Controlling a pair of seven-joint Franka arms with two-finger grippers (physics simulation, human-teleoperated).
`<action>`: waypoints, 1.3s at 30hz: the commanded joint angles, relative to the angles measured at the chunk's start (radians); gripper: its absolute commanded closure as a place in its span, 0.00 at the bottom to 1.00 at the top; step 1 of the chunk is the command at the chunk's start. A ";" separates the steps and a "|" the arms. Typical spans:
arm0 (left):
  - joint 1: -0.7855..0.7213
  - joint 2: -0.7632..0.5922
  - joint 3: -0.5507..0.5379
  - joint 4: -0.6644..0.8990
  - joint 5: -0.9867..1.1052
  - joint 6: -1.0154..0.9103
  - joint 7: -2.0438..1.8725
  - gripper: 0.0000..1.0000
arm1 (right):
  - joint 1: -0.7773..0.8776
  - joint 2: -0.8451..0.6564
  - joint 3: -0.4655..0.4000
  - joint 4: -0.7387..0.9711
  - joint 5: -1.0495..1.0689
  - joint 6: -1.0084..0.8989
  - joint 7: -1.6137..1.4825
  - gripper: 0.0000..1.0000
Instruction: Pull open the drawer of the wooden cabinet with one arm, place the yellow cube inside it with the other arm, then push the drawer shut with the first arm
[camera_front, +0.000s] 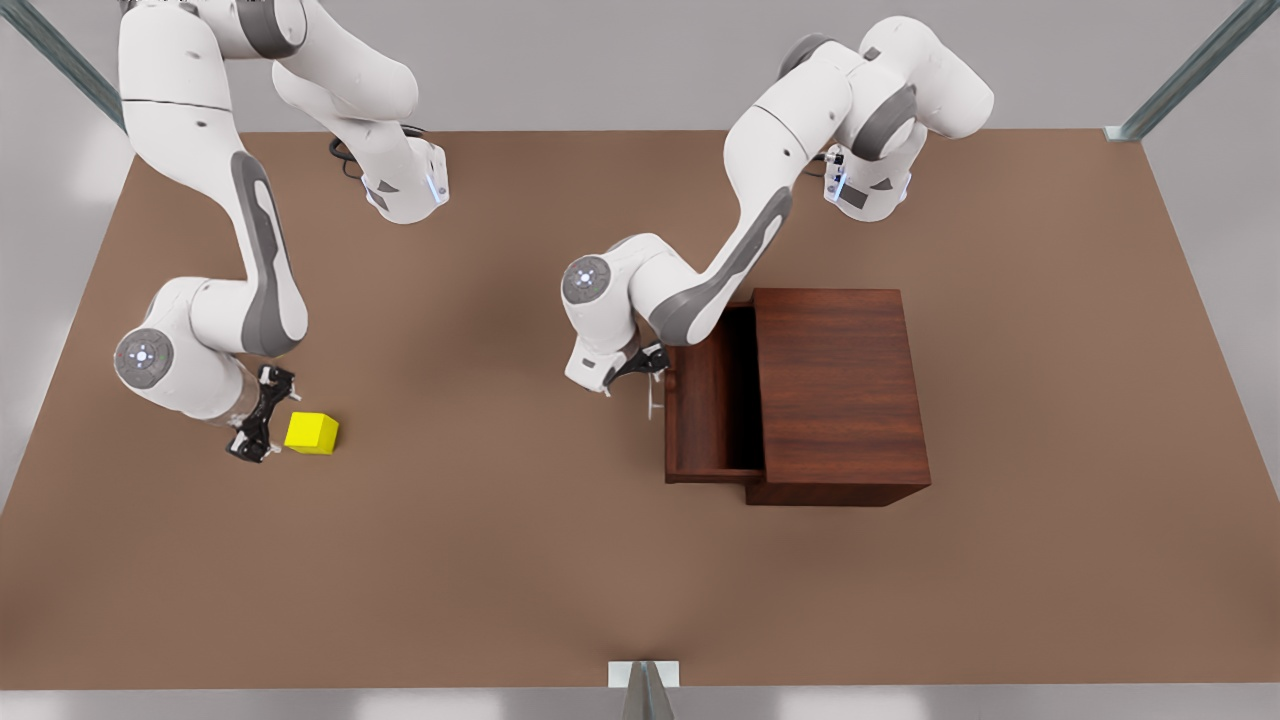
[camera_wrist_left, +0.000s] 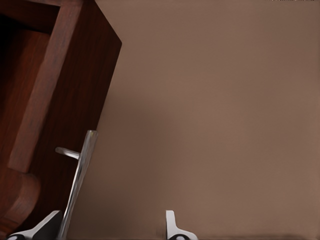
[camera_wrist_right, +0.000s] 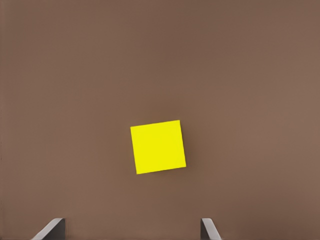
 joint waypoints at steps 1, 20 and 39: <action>0.000 -0.002 -0.001 0.005 -0.001 -0.001 -0.070 0.00 | 0.000 0.009 0.000 -0.006 0.000 0.156 0.009 0.00; 0.801 -0.614 0.016 -0.371 -0.272 -0.268 1.217 0.00 | -0.060 0.127 0.002 -0.160 -0.080 0.367 0.012 0.00; 0.810 -0.618 0.051 -0.298 -0.235 -0.384 1.220 0.00 | -0.078 0.207 0.002 -0.164 -0.154 0.429 0.012 0.00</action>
